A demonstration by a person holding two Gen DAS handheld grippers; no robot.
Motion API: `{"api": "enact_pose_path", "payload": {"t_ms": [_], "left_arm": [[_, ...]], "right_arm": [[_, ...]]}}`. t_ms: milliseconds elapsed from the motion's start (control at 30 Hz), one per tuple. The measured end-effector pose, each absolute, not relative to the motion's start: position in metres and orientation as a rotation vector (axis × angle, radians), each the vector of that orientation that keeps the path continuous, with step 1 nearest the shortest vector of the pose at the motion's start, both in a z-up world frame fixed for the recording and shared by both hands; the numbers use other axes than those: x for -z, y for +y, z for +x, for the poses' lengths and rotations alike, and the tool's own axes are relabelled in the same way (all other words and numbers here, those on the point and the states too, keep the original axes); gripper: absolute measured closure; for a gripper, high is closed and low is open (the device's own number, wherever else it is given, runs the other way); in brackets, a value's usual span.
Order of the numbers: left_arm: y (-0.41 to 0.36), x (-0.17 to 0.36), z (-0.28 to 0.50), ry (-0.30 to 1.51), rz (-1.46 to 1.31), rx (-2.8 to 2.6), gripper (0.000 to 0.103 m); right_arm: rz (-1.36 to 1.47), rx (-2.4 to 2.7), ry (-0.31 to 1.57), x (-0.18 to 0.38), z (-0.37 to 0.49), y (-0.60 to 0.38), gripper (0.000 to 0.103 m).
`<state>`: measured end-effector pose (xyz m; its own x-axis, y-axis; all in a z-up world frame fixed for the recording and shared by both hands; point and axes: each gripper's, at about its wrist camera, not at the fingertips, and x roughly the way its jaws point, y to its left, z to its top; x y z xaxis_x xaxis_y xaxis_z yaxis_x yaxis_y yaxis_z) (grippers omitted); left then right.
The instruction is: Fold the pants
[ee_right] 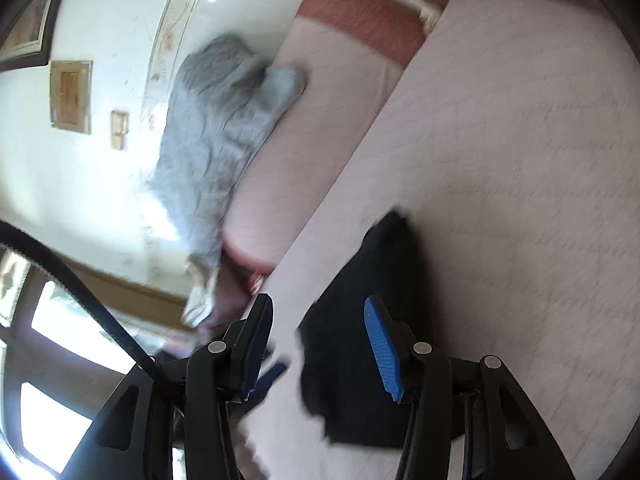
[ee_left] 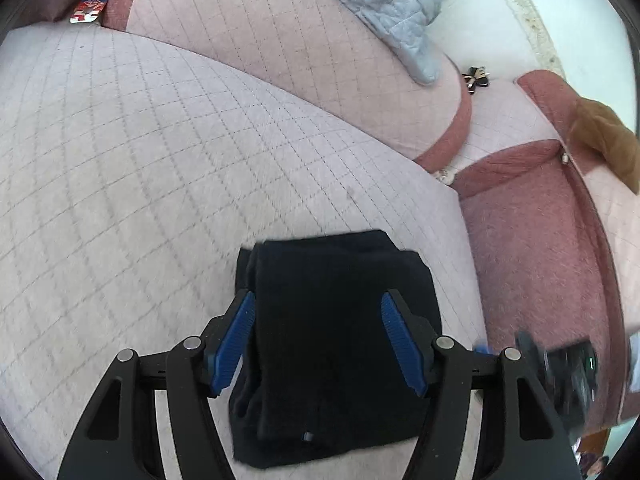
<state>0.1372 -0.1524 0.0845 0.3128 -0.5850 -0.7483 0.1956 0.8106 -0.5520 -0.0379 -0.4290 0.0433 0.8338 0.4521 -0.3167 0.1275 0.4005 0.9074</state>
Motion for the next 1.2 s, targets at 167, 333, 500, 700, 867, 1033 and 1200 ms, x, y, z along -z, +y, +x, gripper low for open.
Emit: {"api": "enact_pose_path", "payload": {"t_ms": [167,333,500,700,867,1033,1200], "left_arm": [[-0.173,-0.037,0.162,1.241,-0.380,0.438,0.037],[-0.171,-0.036,0.156,1.229,-0.379,0.442,0.033],[-0.157,-0.070,0.128,1.172,-0.319,0.456,0.033],[-0.116,-0.111,0.050,1.006,-0.136,0.360,0.029],[-0.083,-0.121,-0.004,0.884,-0.069,0.277,0.025],[-0.080,-0.133,-0.022,0.713,0.020,0.140,0.016],[-0.084,-0.136,-0.034,0.561,0.099,0.060,0.004]], "right_arm": [[1.209,-0.218,0.742,-0.011,-0.037,-0.410,0.045],[1.319,-0.199,0.756,0.013,-0.029,-0.420,0.044],[1.237,-0.214,0.726,-0.005,-0.030,-0.413,0.034],[0.920,-0.099,0.703,-0.046,-0.047,-0.378,0.025],[0.805,-0.057,0.691,-0.062,-0.076,-0.350,0.024],[0.598,0.066,0.701,-0.065,-0.110,-0.327,0.023],[0.484,0.139,0.715,-0.051,-0.117,-0.313,0.022]]}}
